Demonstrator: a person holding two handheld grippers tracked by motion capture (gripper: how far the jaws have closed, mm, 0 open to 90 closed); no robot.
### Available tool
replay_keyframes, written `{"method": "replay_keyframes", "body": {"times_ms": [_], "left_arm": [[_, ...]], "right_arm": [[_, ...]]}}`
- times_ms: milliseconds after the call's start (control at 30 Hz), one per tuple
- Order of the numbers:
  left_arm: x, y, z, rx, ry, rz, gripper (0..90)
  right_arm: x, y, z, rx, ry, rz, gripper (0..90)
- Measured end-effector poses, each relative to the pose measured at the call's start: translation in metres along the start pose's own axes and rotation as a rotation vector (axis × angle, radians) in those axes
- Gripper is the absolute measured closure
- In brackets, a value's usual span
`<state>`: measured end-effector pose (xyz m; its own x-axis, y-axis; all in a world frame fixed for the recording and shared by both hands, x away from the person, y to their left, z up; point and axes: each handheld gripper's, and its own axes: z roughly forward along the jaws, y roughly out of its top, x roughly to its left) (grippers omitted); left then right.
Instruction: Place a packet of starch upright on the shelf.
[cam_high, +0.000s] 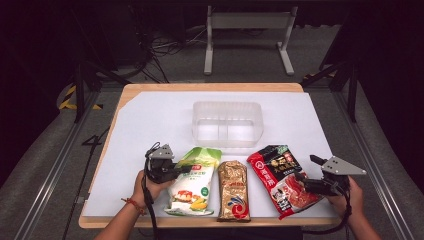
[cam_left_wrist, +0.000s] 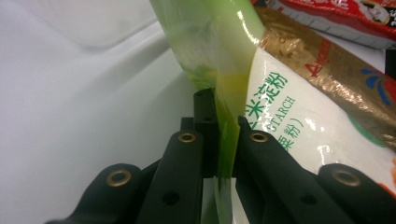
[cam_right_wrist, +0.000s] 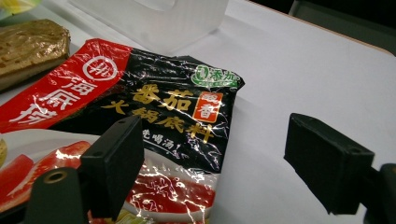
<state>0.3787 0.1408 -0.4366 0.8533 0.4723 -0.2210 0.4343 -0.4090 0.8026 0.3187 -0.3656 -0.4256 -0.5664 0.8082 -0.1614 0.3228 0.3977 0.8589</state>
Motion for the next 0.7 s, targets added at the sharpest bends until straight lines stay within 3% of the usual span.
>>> {"method": "replay_keyframes", "body": {"times_ms": [167, 200, 300, 433, 567, 700], "left_arm": [[-0.013, 0.008, -0.022, -0.114, 0.016, 0.032, 89.8], [-0.013, 0.008, -0.022, -0.114, 0.016, 0.032, 89.8], [-0.022, 0.014, -0.035, -0.177, 0.022, 0.057, 89.8], [-0.031, 0.020, -0.046, -0.224, 0.031, 0.083, 89.8], [-0.044, 0.026, -0.056, -0.301, 0.065, 0.127, 89.9], [-0.056, 0.033, -0.062, -0.329, 0.094, 0.177, 89.9]], "right_arm": [[0.001, 0.000, 0.001, 0.004, -0.002, -0.001, 20.3], [0.001, 0.000, 0.001, 0.005, -0.002, -0.002, 20.3], [0.001, -0.001, 0.002, 0.015, -0.002, -0.008, 20.6], [-0.003, -0.004, 0.003, 0.024, -0.009, 0.005, 20.8], [-0.004, -0.004, 0.003, 0.021, -0.008, 0.011, 20.7], [-0.003, -0.004, 0.003, 0.022, -0.009, 0.007, 20.7]]}}
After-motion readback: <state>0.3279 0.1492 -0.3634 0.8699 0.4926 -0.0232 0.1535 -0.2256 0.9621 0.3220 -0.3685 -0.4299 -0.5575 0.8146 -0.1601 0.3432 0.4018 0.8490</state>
